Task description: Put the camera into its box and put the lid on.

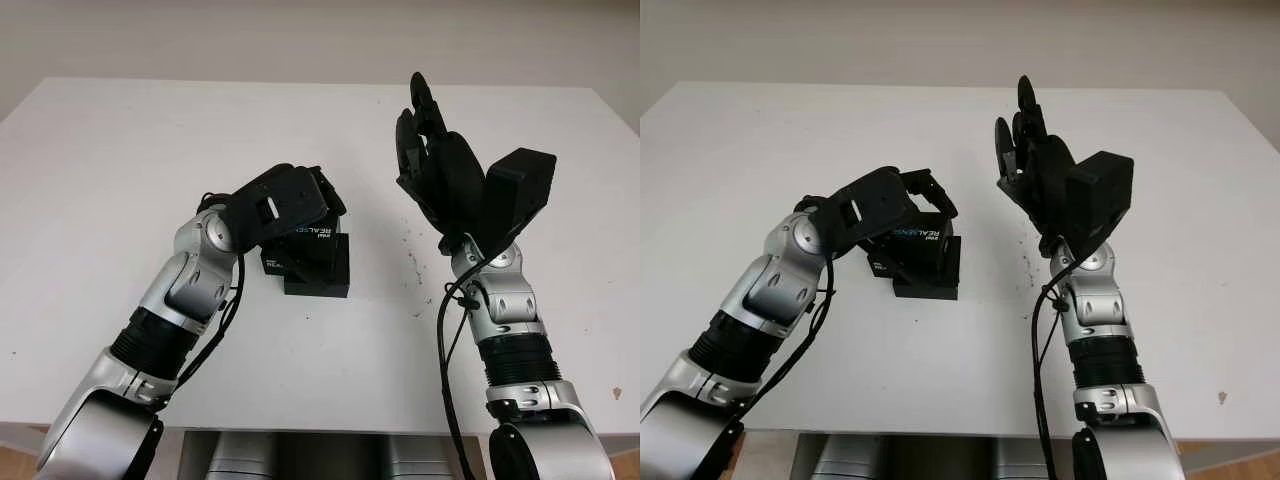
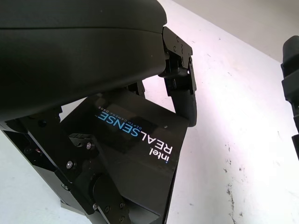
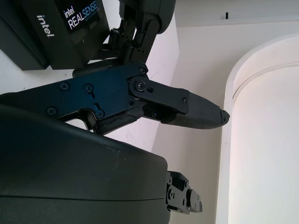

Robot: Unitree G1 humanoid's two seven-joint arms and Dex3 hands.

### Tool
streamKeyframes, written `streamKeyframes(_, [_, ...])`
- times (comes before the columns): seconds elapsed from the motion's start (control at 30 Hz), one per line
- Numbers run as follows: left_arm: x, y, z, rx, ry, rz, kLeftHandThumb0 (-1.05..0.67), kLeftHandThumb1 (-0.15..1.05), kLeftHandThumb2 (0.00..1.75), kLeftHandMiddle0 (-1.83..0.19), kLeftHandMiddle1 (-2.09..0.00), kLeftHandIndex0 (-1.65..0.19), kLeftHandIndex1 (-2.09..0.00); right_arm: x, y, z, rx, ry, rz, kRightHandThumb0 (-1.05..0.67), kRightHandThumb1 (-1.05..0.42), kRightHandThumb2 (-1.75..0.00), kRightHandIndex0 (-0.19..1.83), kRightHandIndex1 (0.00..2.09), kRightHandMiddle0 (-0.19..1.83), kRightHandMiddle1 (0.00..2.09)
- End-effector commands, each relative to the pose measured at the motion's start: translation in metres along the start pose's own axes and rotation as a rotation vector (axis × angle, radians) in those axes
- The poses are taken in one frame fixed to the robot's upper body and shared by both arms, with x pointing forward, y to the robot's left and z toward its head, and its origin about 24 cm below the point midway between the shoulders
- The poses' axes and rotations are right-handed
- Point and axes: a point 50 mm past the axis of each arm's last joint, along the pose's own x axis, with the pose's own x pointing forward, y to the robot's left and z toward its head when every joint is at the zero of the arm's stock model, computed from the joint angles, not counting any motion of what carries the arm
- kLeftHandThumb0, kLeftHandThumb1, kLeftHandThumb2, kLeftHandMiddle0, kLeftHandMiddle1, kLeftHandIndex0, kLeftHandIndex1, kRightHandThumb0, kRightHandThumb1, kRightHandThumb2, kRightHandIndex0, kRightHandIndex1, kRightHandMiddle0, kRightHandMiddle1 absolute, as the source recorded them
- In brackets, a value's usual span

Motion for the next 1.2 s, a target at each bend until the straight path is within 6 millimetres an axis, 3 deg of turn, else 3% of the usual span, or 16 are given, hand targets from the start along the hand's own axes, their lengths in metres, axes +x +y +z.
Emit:
streamKeyframes(0.0, [0.002,-0.009,-0.003,0.010,0.014,-0.021,-0.10,0.92,0.05,-0.45,-1.56,-0.33,-1.55,0.000,0.001,0.002,0.004,-0.013,0.002,-0.71,-1.05,-0.66,-0.19,0.00,-0.19,0.00])
streamKeyframes(0.27, [0.000,-0.016,-0.006,0.016,0.055,-0.026,-0.10,0.92,0.05,-0.42,-1.57,-0.32,-1.52,-0.001,0.002,0.003,0.010,-0.010,-0.001,-0.70,-1.05,-0.67,-0.19,0.00,-0.19,0.00])
streamKeyframes(0.63, [-0.005,-0.023,-0.004,-0.005,0.106,-0.019,-0.13,0.92,0.05,-0.54,-1.70,-0.32,-1.54,0.002,0.006,0.003,0.028,-0.021,0.009,-0.71,-1.05,-0.65,-0.19,0.00,-0.19,0.00])
streamKeyframes(1.17, [-0.002,-0.026,-0.010,-0.145,0.107,-0.011,-0.13,0.91,0.05,-0.46,-1.67,-0.33,-1.63,0.005,0.006,0.004,0.039,-0.029,0.007,-0.70,-1.05,-0.64,-0.19,0.00,-0.19,0.00])
